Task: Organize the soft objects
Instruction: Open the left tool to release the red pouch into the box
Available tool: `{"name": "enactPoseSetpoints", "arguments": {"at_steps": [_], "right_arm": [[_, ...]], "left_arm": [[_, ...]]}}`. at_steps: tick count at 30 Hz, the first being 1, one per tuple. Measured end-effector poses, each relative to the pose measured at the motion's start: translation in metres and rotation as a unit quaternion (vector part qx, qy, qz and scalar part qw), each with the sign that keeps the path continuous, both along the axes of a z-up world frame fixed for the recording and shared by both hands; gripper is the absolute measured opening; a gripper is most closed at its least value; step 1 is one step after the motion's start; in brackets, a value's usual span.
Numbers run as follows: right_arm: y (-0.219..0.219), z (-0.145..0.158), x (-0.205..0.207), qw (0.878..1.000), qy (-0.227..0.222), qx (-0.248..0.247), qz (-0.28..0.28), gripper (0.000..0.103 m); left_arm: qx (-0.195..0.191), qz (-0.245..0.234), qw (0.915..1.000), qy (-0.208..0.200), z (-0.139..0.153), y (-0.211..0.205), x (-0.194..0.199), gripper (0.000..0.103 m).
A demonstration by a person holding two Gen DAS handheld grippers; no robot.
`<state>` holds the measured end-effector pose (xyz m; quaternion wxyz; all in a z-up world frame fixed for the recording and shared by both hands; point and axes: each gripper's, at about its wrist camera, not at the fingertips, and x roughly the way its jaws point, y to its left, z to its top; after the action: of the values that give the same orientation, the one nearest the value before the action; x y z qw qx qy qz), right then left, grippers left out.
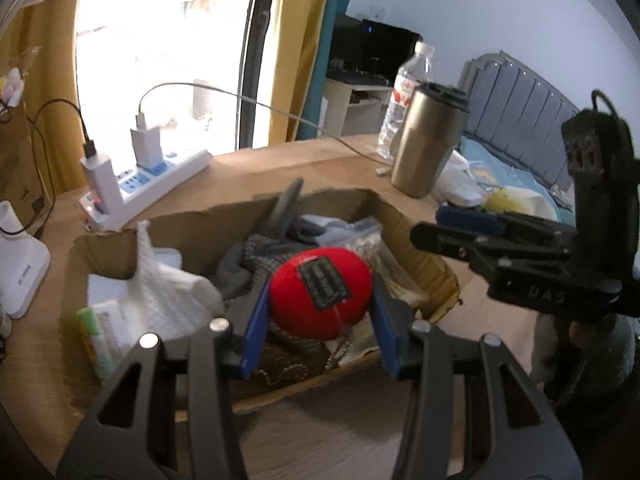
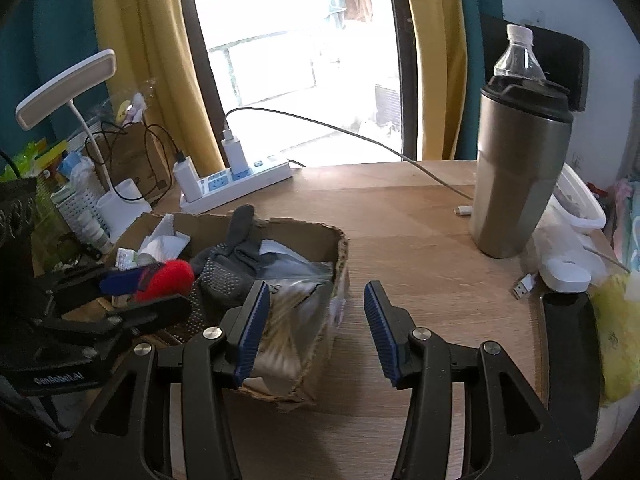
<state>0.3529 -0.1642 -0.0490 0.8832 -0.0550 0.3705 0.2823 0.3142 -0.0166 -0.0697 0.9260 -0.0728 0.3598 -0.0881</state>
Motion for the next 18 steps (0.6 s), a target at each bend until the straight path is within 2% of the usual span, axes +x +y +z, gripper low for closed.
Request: {"name": "enactPoseSetpoints", "arguments": {"at_steps": [8, 12, 14, 16, 18], "right_arm": [[-0.004, -0.007, 0.004, 1.000, 0.007, 0.001, -0.002, 0.052], [-0.004, -0.007, 0.005, 1.000, 0.007, 0.001, -0.003, 0.052], [-0.003, -0.007, 0.004, 1.000, 0.006, 0.002, -0.004, 0.052], [-0.002, -0.006, 0.003, 1.000, 0.006, 0.001, -0.004, 0.052], [-0.002, -0.005, 0.000, 1.000, 0.004, 0.000, -0.004, 0.053]], "left_arm": [[0.001, 0.002, 0.9998, 0.018, -0.010, -0.008, 0.008, 0.049], [-0.006, 0.010, 0.9994, 0.034, -0.015, -0.003, 0.012, 0.053], [-0.007, 0.016, 0.9993, 0.032, -0.013, 0.000, 0.010, 0.061], [-0.010, 0.016, 0.9995, 0.026, -0.010, 0.000, 0.008, 0.074], [-0.014, 0.019, 0.9996, 0.019, -0.006, 0.001, 0.004, 0.075]]}}
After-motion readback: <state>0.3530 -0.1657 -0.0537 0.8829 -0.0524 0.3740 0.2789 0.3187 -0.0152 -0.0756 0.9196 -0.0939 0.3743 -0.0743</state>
